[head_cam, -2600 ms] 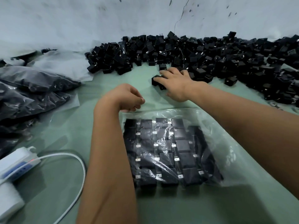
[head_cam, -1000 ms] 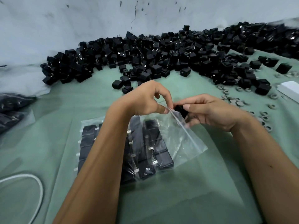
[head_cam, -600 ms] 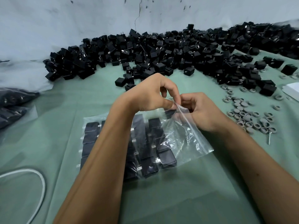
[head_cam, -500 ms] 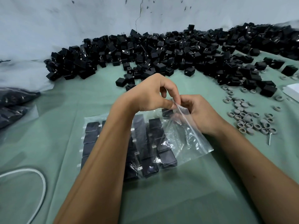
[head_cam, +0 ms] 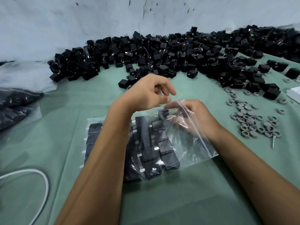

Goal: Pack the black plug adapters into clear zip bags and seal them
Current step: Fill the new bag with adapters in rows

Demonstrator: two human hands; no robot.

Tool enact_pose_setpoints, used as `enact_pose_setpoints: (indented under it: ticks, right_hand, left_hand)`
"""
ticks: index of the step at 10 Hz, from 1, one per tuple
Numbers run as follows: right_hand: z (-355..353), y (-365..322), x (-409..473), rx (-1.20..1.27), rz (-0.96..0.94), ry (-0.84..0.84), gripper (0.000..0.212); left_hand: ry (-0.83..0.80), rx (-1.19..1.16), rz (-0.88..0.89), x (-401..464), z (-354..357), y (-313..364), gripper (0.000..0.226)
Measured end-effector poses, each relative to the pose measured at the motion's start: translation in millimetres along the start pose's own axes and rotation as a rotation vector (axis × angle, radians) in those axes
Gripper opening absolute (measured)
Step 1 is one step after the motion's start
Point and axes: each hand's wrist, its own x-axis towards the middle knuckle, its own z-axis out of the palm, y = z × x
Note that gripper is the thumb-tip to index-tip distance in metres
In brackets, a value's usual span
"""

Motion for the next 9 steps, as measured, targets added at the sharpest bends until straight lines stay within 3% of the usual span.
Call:
enact_pose_setpoints:
  ticks: [1,2,4,5,6,8,9]
  right_hand:
    - [-1,6,1,0.152,0.061,0.077,0.017]
    - [6,8,5,0.174,0.119,0.041,0.028]
    - [9,16,10,0.412,0.176,0.021,0.022]
    - [10,18,10,0.267,0.107,0.028,0.022]
    - [19,16,3,-0.114,-0.084,0.004,0.033]
    - [36,17,-7,-0.032,-0.361,-0.018,0.012]
    - [29,22,-5,-0.112,-0.432,-0.068,0.041]
  left_hand:
    - [0.028,0.083,-0.115,-5,-11,-17,0.012]
    - [0.070,0.070,-0.234,-15,-25,-33,0.016]
    - [0.310,0.061,-0.419,-39,-58,-56,0.019]
    - [0.308,0.073,-0.490,-47,-61,-63,0.017]
    - [0.197,0.049,-0.514,-48,-59,-62,0.011]
    - [0.019,0.022,-0.400,-28,-36,-40,0.005]
    - [-0.103,0.083,-0.384,-18,-20,-31,0.010]
